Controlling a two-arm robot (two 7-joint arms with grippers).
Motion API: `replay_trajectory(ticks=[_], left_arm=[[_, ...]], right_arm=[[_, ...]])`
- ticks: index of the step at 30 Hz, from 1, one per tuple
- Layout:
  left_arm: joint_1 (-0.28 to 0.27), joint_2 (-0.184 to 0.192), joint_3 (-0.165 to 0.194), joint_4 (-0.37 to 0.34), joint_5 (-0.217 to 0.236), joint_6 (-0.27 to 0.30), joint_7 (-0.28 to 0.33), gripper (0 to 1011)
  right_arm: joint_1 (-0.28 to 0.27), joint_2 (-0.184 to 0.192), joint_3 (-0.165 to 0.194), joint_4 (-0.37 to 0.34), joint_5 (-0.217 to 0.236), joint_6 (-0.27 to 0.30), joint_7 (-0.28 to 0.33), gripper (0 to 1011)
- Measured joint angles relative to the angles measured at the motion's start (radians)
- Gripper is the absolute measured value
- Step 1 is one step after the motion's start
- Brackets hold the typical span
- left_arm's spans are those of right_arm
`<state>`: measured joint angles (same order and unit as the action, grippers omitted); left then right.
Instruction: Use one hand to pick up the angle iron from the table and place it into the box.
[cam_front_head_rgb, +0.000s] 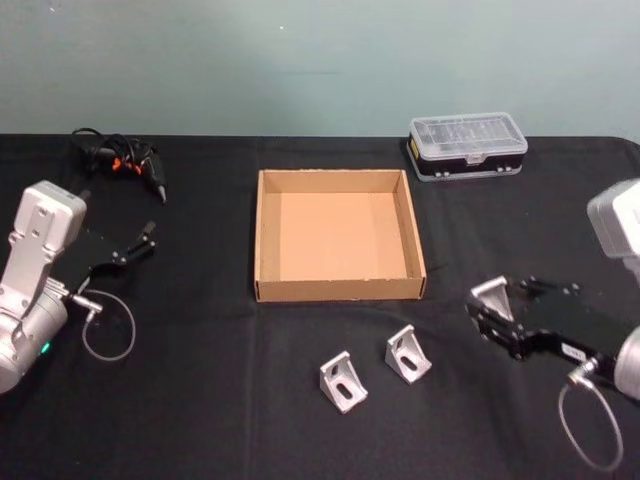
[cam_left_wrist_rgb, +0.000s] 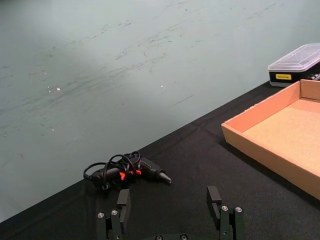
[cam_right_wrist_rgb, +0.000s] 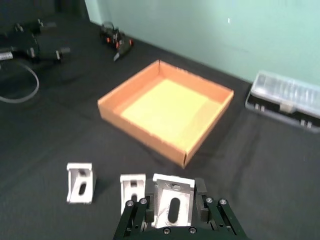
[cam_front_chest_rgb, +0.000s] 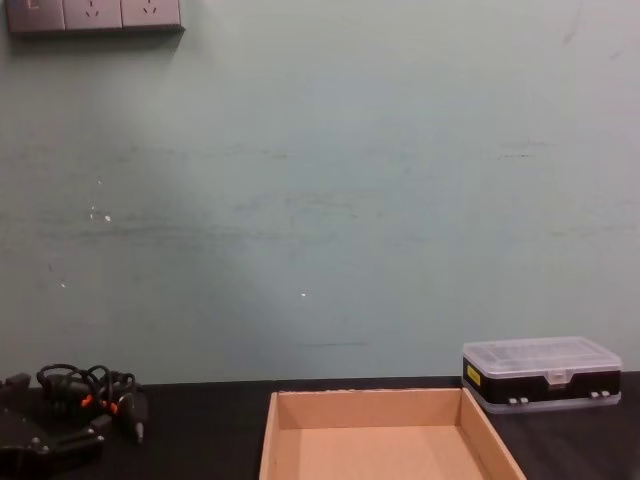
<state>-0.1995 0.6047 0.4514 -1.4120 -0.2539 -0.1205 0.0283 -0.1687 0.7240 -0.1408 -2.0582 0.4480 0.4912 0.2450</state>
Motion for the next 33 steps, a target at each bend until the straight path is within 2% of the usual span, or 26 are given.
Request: replay_trajectory(ticks=[6,10,13,18,21,22,24,33], left_arm=[[0.000,0.000,0.000,0.000,0.000,0.000,0.000,1000],[0.000,0.000,0.000,0.000,0.000,0.000,0.000,1000],[0.000,0.000,0.000,0.000,0.000,0.000,0.000,1000],[0.000,0.000,0.000,0.000,0.000,0.000,0.000,1000],[0.000,0.000,0.000,0.000,0.000,0.000,0.000,1000],[0.000,0.000,0.000,0.000,0.000,0.000,0.000,1000],[0.000,0.000,0.000,0.000,0.000,0.000,0.000,1000],[0.000,0.000,0.000,0.000,0.000,0.000,0.000,1000]], right_arm=[[0.086,-0.046,-0.046,0.017,-0.037,-0.004,0.000,469],[0.164,-0.093,-0.092,0.066,-0.068,-0.013,0.001,469],[0.204,-0.113,-0.114,0.098,-0.084,-0.017,0.007,469],[0.334,-0.155,-0.187,0.225,-0.126,-0.035,0.072,469],[0.362,-0.165,-0.202,0.255,-0.134,-0.037,0.085,469],[0.403,-0.183,-0.222,0.304,-0.147,-0.040,0.103,469],[0.437,-0.200,-0.239,0.348,-0.157,-0.042,0.116,469],[0.547,-0.258,-0.294,0.513,-0.192,-0.049,0.158,469]])
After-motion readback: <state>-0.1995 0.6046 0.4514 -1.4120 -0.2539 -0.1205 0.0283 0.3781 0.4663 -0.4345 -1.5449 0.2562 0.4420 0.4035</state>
